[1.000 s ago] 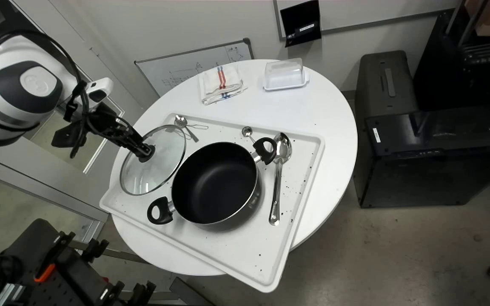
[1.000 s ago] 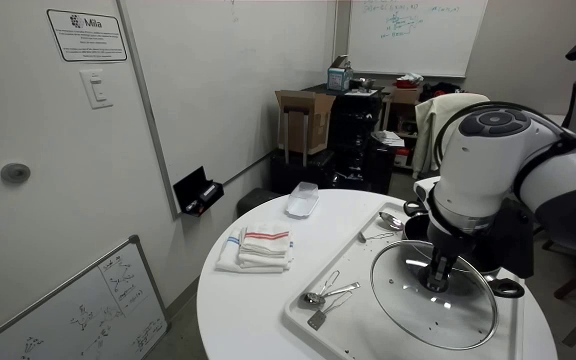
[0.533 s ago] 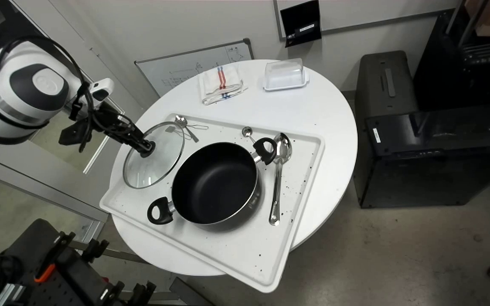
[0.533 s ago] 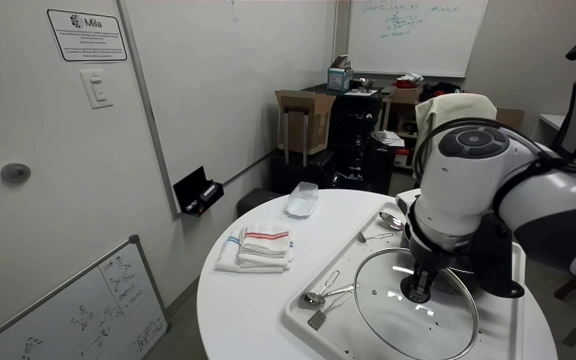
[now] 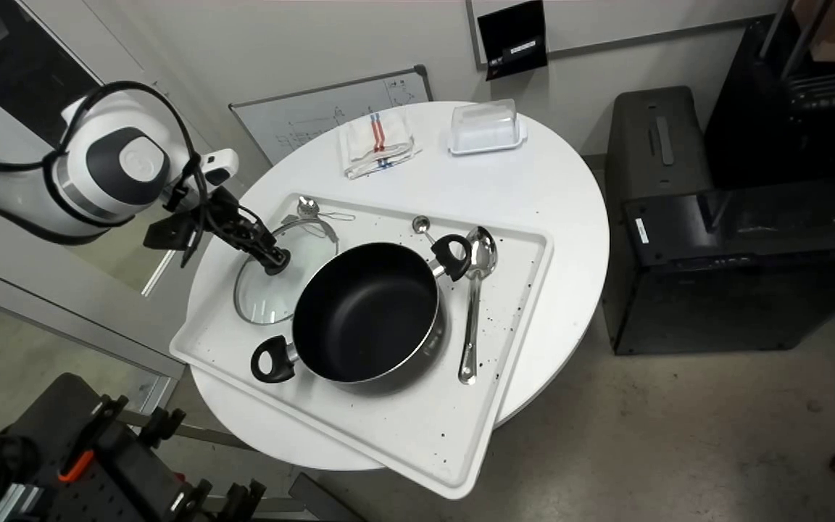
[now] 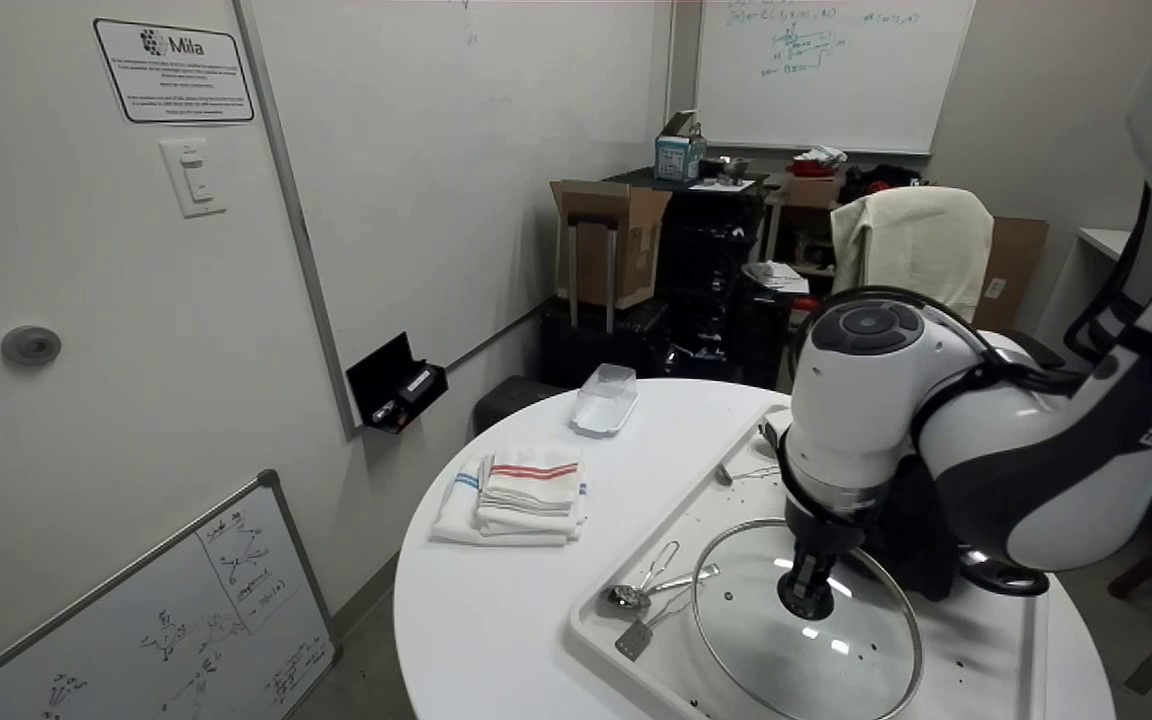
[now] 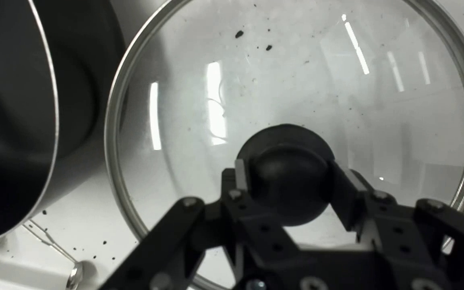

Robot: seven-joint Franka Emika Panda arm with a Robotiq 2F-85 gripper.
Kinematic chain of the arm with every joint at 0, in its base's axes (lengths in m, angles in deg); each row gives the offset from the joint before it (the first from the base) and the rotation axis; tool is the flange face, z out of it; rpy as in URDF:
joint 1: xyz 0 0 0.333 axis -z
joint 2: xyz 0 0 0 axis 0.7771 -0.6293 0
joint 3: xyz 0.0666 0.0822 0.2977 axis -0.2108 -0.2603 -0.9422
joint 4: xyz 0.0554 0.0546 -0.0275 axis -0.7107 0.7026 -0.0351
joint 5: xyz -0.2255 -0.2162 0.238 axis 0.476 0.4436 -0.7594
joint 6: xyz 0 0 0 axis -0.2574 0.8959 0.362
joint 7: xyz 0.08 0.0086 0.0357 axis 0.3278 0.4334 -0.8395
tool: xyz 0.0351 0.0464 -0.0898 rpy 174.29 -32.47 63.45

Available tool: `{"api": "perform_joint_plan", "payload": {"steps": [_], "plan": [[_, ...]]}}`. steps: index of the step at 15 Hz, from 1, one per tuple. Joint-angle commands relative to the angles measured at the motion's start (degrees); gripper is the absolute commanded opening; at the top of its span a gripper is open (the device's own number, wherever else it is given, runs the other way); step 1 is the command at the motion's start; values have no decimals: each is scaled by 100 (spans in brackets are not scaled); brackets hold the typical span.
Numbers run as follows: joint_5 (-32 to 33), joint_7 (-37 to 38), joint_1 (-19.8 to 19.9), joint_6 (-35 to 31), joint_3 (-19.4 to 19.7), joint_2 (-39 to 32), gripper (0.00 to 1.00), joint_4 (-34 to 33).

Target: Remove the lid from the pot

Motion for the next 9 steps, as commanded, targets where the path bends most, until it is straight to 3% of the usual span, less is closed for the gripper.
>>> {"api": "perform_joint_plan", "payload": {"steps": [1,9], "plan": [[-323,-426,238,-19,-172,-265,25,-298],[-646,-1067,664,82,-478,-352,25,-234]]}}
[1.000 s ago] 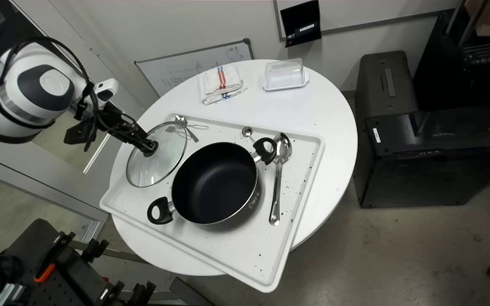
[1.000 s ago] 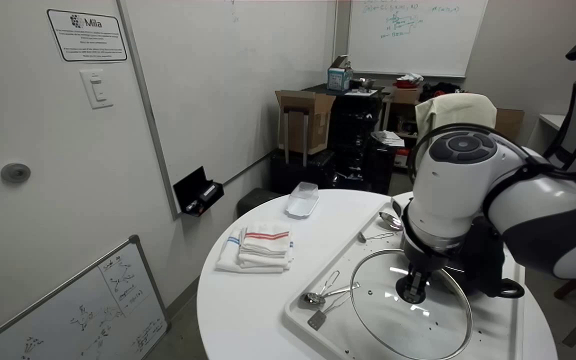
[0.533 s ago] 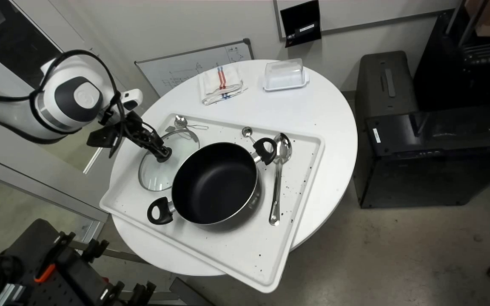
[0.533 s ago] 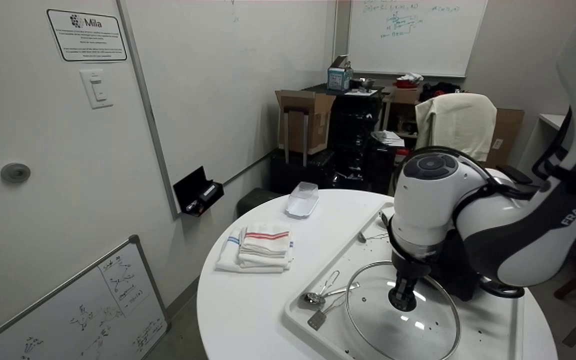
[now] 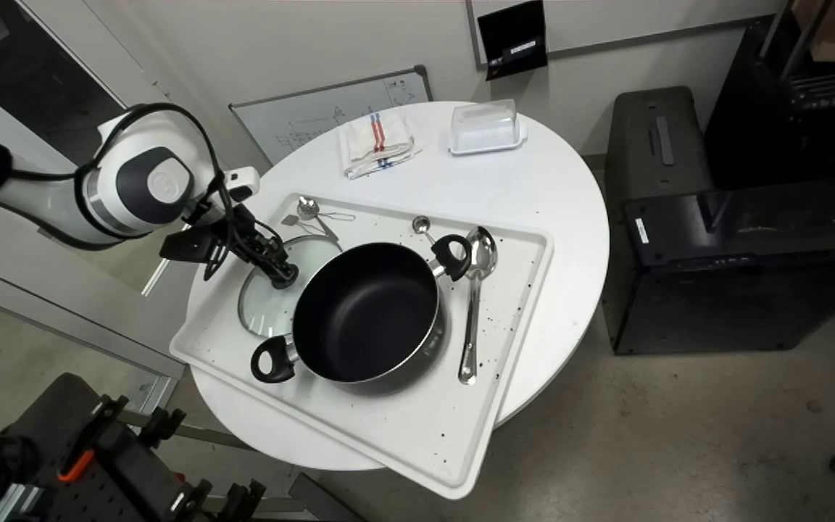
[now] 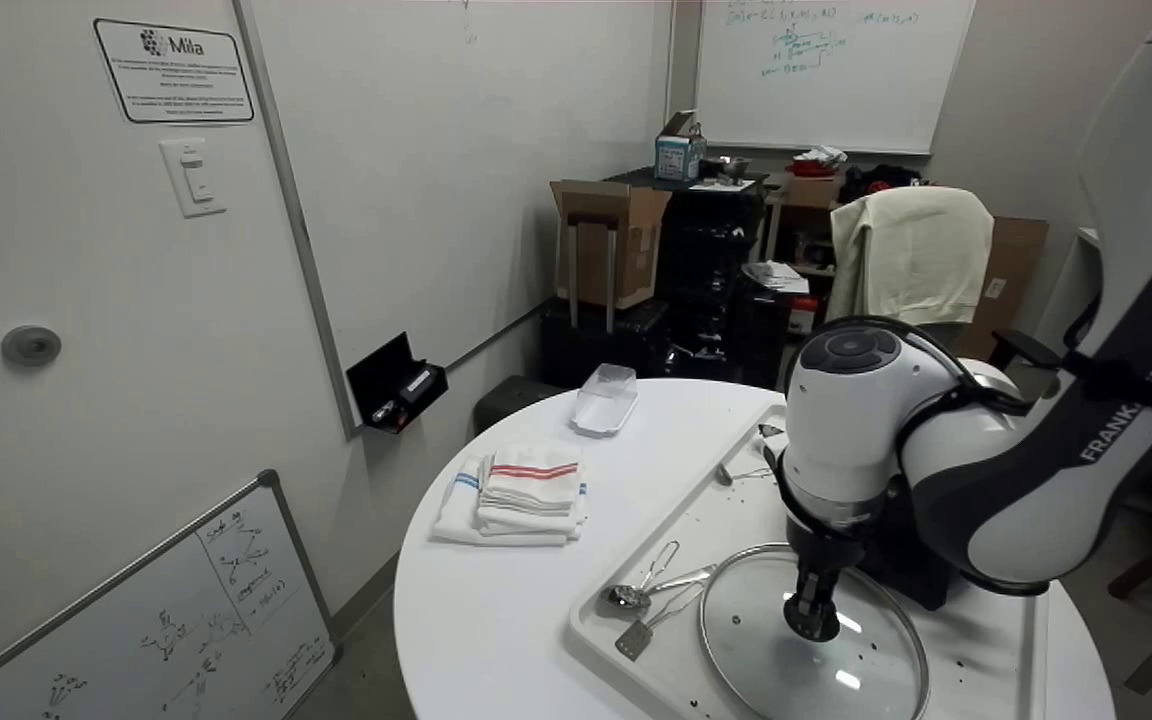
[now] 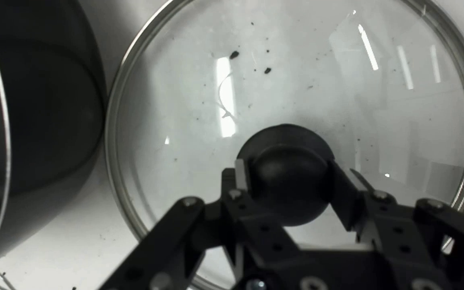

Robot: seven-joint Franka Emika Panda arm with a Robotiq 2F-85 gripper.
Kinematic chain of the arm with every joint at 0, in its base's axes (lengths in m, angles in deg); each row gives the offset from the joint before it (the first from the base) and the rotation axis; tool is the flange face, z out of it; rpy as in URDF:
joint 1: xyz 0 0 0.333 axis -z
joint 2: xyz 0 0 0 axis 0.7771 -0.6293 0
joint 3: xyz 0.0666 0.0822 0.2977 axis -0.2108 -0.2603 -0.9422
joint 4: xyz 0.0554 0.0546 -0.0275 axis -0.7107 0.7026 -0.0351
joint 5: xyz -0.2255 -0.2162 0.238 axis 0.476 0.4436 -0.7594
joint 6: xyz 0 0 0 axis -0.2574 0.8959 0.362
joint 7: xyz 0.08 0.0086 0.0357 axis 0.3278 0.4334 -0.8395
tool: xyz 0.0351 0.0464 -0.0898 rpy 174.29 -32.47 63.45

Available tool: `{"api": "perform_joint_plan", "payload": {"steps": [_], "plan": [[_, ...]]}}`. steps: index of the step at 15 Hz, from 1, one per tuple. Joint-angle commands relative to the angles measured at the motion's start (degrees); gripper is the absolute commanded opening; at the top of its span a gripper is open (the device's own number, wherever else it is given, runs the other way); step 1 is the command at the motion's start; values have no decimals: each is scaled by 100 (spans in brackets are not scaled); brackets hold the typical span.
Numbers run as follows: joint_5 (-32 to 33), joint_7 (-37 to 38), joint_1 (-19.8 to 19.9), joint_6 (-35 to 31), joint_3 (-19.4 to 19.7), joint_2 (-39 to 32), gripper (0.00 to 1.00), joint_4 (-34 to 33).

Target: Remove the lid from the pot

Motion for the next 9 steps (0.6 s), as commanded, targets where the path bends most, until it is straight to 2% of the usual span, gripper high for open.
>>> {"api": "perform_joint_plan", "payload": {"steps": [1,3,4,5,7,9], "plan": [[-240,-445,272,125,-184,64,25,-10],[-292,-548,373,187,-241,75,25,-8],[-317,-583,404,193,-252,81,42,-3],[-351,-640,459,235,-284,101,75,10],[-393,-734,544,298,-329,144,81,45],[-394,-821,612,301,-350,223,95,113]]}}
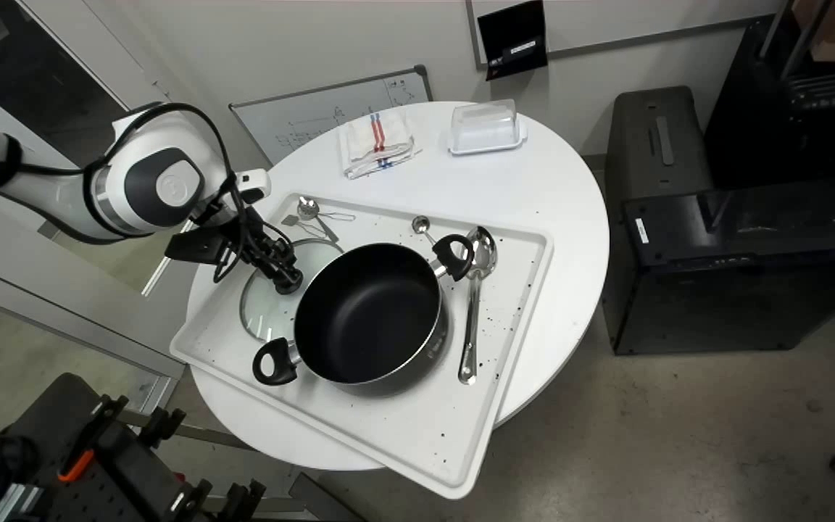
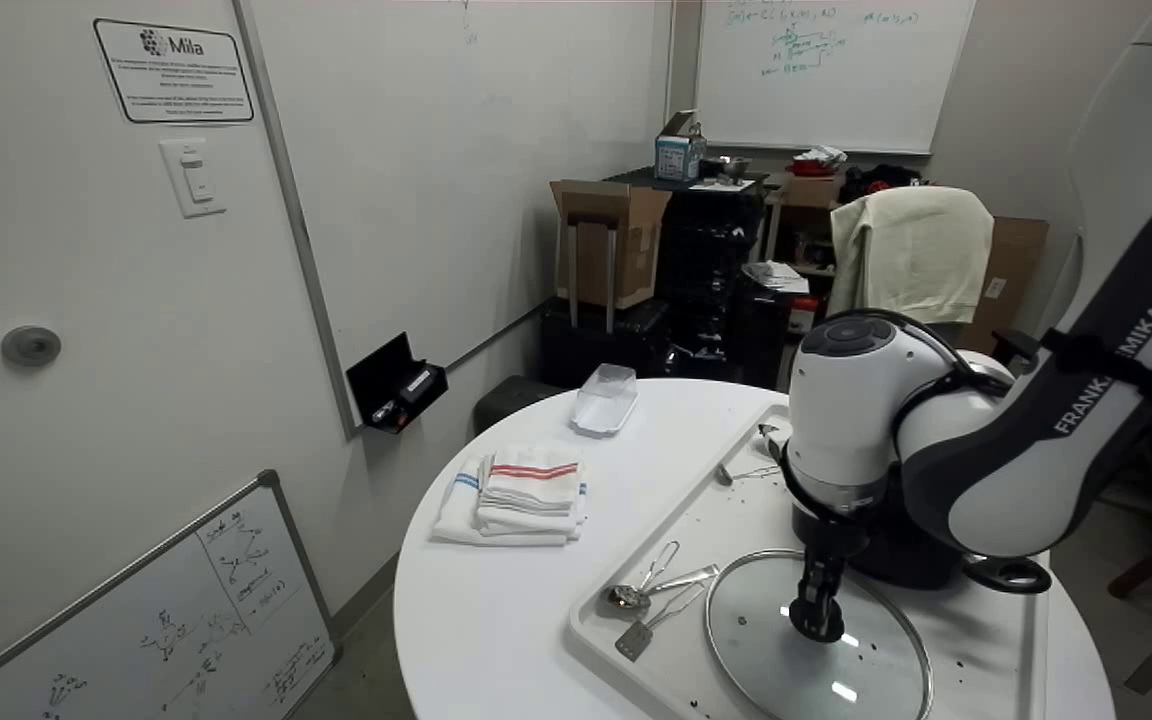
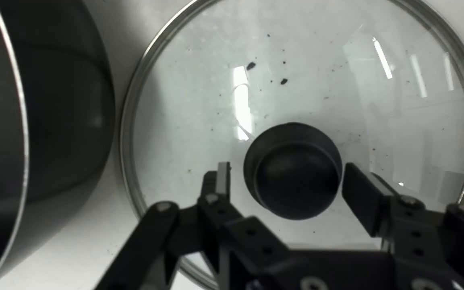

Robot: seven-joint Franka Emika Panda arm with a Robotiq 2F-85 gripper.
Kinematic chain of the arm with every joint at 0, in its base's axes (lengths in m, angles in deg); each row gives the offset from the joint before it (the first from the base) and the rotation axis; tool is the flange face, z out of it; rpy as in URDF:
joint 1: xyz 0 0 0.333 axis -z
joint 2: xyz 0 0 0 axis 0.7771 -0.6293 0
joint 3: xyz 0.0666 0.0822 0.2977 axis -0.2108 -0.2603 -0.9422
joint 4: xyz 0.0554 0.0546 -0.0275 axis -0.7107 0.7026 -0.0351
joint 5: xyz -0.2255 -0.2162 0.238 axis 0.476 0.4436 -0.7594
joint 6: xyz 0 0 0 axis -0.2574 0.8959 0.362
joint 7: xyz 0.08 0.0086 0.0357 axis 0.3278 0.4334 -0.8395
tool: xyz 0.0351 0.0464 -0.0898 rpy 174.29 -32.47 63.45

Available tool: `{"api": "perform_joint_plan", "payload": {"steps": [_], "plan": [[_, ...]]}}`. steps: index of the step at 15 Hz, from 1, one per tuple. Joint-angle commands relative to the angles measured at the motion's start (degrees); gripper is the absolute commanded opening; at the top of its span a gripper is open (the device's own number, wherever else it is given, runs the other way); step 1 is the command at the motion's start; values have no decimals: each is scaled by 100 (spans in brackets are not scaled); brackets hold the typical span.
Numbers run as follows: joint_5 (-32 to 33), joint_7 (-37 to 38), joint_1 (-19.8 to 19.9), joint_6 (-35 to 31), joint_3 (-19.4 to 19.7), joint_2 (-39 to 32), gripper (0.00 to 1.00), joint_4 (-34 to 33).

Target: Remove the lid from the pot

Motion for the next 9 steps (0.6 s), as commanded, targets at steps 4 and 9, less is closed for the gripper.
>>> {"api": "perform_joint_plan", "payload": {"steps": [4,9], "plan": [[-113,-575,305,177,-206,490,100,408],[-122,-1121,594,270,-481,1062,100,981]]}}
